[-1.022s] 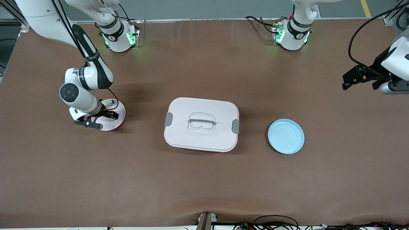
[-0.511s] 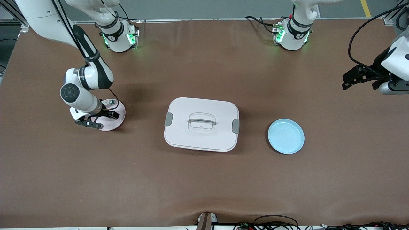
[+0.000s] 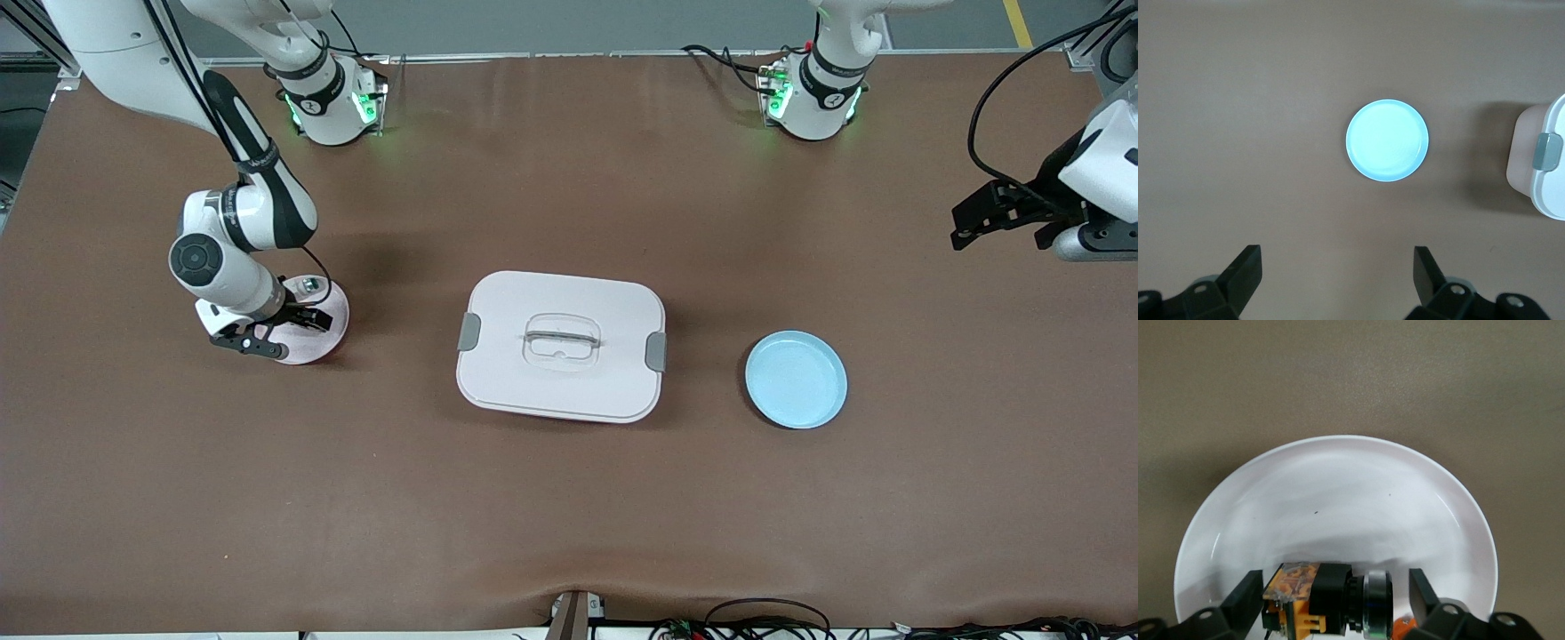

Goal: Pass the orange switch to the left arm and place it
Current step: 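Lower the right gripper onto the orange switch and close it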

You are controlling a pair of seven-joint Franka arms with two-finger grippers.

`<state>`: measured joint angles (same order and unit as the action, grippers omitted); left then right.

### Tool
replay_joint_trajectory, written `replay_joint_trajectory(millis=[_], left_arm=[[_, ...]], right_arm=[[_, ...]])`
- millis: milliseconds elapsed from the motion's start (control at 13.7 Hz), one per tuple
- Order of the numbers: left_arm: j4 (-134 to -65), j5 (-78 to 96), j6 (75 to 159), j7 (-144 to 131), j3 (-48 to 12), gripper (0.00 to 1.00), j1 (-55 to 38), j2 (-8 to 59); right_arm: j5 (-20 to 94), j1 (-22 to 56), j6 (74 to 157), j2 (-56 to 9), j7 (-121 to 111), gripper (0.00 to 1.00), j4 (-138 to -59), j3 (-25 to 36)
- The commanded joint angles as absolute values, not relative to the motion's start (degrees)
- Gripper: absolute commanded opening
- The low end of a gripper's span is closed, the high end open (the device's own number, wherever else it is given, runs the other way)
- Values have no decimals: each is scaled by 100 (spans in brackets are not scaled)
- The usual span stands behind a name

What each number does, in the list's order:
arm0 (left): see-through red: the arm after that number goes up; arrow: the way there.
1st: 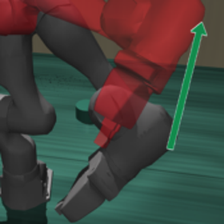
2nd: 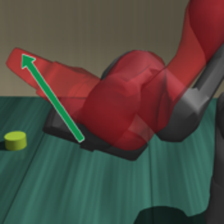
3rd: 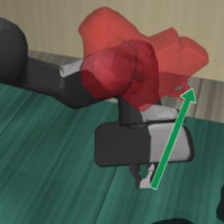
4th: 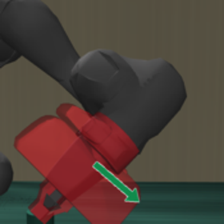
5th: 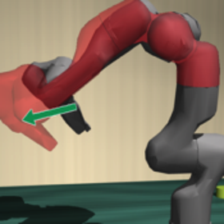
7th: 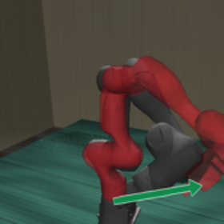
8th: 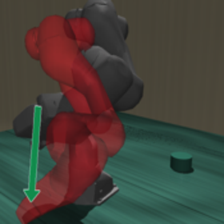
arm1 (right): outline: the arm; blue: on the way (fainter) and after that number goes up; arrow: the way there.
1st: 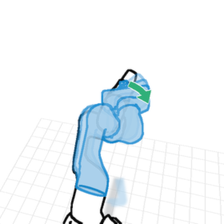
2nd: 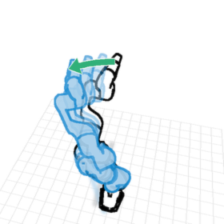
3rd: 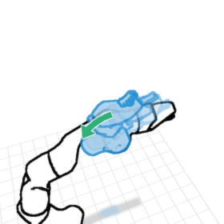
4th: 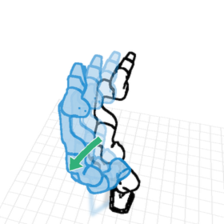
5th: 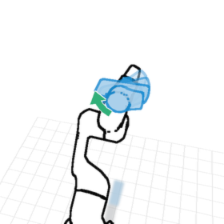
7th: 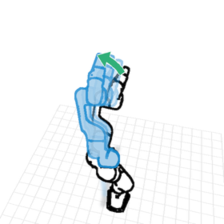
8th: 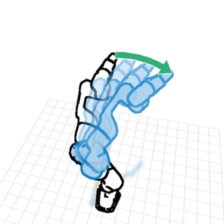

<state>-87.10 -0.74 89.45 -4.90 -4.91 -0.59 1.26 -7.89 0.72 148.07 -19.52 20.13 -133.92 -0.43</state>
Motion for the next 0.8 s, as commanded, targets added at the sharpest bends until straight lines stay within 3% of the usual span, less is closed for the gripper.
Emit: replay_joint_trajectory(millis=[0,73,365,730], left_arm=[[-8648,9,8868,-387,-501,100,-44,97],[-8648,9,8868,-387,-501,100,-44,97],[-8648,9,8868,-387,-501,100,-44,97],[-8561,9,8868,-396,-519,100,-70,97]], right_arm=[[-932,0,14792,-1934,2241,27,-13412,-105],[-932,9,14731,-1934,2398,2,-13403,-105],[-932,9,14451,-1890,2584,0,-13307,-123],[-530,61,12818,-1627,2672,0,-12500,-167]])
